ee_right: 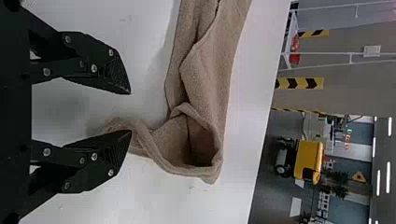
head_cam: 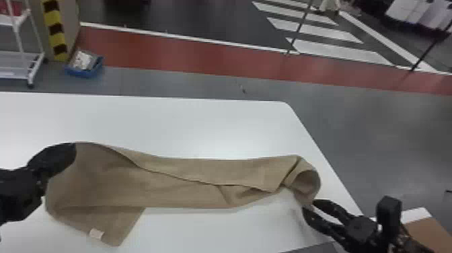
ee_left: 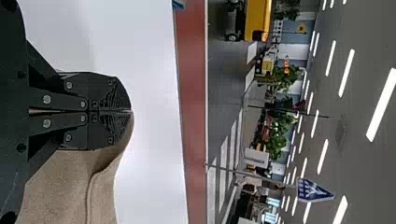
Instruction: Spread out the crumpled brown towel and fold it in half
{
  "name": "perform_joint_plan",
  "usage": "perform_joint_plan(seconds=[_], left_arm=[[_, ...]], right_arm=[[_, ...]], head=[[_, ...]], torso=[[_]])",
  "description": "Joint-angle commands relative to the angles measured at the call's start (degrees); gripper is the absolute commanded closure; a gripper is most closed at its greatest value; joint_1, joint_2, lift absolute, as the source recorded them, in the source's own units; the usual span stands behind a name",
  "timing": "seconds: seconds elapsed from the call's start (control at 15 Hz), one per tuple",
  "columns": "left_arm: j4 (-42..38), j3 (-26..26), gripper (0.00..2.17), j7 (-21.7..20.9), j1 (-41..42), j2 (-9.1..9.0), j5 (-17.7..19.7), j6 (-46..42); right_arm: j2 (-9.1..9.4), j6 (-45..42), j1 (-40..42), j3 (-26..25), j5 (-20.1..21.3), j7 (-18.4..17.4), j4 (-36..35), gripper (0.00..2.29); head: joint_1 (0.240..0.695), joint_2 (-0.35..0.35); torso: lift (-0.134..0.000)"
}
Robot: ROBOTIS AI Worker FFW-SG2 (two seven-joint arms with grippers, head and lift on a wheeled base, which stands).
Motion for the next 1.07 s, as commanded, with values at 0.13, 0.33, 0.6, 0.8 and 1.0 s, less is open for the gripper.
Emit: perform_joint_plan(seconds=[0.13,0.33,0.6,0.8,1.0], left_arm=[[-0.43,0.15,2.06,0.09,0.18,-0.08,0.01,0.00],[-1.31,0.59,2.06,0.70,0.62,0.01,0.09,-0.35],[-2.98,1.47,2.06,1.85,1.24,0.27,0.53,-0.70],[-4.12,2.35,2.06,2.11,1.85,0.45,0.80,-0.70],[-5.18,3.40,2.06,2.02,2.55,0.54,0.89,-0.53]], right_arm=[[-0.65,0.67,-0.94,0.31,0.37,0.71,1.18,1.20],[-0.56,1.37,0.38,-2.23,-3.23,2.56,-1.98,1.60],[-0.12,7.52,0.64,-8.83,-9.12,4.22,-8.84,1.60],[-1.70,18.77,-4.28,-15.59,-14.13,6.07,-12.62,1.60],[-7.51,35.65,-12.63,-19.64,-15.45,6.07,-11.13,1.59]], head=[[0.695,-0.350],[0.695,-0.350],[0.695,-0.350],[0.695,-0.350],[0.695,-0.350]], torso=[[-0.120],[-0.120],[-0.120],[-0.120],[-0.120]])
